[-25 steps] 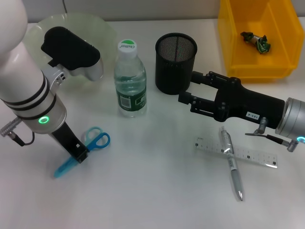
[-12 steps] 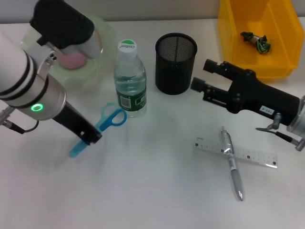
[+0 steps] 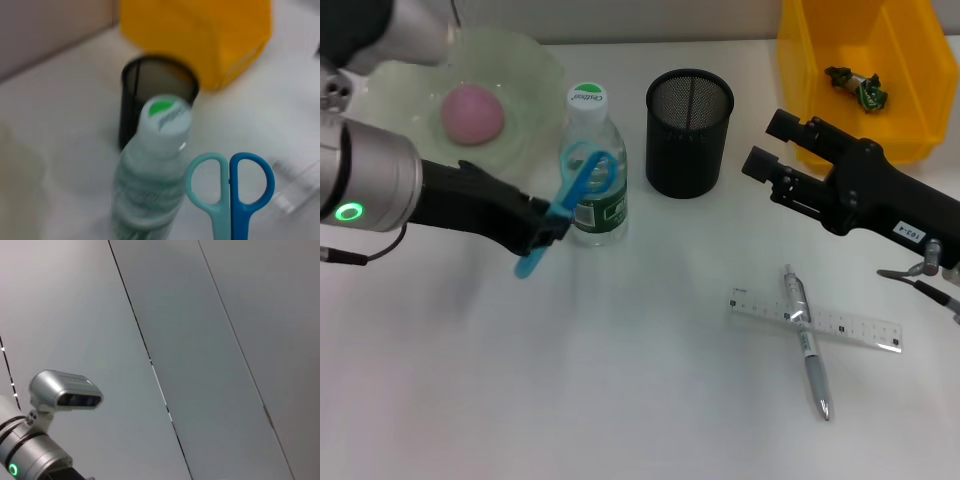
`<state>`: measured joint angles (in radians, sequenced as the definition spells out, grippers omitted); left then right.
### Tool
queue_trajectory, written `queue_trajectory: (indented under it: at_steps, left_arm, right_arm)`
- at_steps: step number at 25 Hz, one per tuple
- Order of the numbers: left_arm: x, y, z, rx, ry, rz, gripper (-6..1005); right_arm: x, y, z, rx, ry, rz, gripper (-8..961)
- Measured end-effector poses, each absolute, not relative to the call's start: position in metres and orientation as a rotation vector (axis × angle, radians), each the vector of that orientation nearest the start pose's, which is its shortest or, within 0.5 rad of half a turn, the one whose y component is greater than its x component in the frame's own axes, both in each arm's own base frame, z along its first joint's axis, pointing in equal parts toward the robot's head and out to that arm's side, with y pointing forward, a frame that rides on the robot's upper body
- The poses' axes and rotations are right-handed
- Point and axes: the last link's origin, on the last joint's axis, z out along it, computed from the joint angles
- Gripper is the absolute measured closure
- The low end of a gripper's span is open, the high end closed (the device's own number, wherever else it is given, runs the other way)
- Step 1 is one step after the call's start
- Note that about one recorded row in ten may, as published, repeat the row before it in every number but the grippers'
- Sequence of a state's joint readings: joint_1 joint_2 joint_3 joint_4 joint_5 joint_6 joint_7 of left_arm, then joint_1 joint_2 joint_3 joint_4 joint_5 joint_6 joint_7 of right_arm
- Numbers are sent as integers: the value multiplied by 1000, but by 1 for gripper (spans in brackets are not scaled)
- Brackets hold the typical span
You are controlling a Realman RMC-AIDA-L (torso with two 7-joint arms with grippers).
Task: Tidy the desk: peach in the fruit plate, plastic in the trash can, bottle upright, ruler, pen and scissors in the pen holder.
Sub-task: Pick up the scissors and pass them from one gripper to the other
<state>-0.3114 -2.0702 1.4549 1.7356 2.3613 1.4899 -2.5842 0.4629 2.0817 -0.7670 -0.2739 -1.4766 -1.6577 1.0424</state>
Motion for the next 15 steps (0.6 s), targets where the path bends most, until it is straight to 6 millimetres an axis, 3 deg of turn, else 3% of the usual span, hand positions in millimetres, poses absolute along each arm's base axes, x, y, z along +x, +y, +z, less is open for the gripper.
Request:
queue_trajectory:
  at_steps: [10,15]
  left_arm:
    - [-153,283,29,-2783,-585,-412,751]
    - [-165,283,31,-2770,-502,-788,748]
  right_arm:
    - [261,282,-17,-2372,612,1354,212]
    - [262,278,-15,-2382,598,1367,212]
